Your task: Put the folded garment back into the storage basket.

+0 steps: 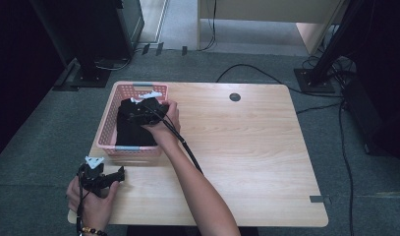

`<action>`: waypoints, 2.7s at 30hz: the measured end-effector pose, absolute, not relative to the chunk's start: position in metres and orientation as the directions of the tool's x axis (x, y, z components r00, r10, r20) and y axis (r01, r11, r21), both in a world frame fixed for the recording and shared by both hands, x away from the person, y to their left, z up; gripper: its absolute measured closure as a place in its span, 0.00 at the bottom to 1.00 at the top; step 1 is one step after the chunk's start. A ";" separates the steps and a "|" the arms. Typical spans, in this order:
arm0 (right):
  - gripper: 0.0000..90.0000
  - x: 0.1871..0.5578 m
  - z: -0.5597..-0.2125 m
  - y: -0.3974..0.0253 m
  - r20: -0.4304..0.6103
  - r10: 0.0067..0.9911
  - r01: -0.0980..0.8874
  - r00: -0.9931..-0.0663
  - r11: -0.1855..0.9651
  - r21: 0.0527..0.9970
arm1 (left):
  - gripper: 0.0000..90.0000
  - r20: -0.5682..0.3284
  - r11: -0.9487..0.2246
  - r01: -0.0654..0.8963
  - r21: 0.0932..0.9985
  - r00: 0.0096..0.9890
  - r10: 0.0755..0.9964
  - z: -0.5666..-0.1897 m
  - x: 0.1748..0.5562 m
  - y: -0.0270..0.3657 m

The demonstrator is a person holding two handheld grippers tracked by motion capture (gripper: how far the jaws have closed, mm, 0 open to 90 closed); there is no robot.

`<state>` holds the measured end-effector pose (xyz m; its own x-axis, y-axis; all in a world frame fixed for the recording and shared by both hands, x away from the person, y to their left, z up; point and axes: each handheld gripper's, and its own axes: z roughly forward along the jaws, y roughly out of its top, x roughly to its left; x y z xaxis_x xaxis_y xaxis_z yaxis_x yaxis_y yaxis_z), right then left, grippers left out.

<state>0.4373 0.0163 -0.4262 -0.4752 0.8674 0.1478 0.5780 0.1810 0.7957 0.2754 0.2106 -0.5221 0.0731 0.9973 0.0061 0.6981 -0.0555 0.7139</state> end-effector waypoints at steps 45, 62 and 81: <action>0.00 0.405 -0.515 -0.085 0.184 0.934 0.634 -0.307 0.057 0.771 | 0.00 0.007 -0.056 0.697 0.715 0.072 0.997 -0.522 0.276 0.210; 0.00 0.388 -0.526 -0.085 0.023 0.947 0.664 -0.321 0.208 0.718 | 0.00 0.007 -0.055 0.697 0.715 0.072 0.997 -0.522 0.275 0.210; 0.00 0.372 -0.526 -0.120 0.021 0.960 0.673 -0.278 0.180 0.717 | 0.00 0.007 -0.056 0.697 0.714 0.074 0.997 -0.522 0.275 0.210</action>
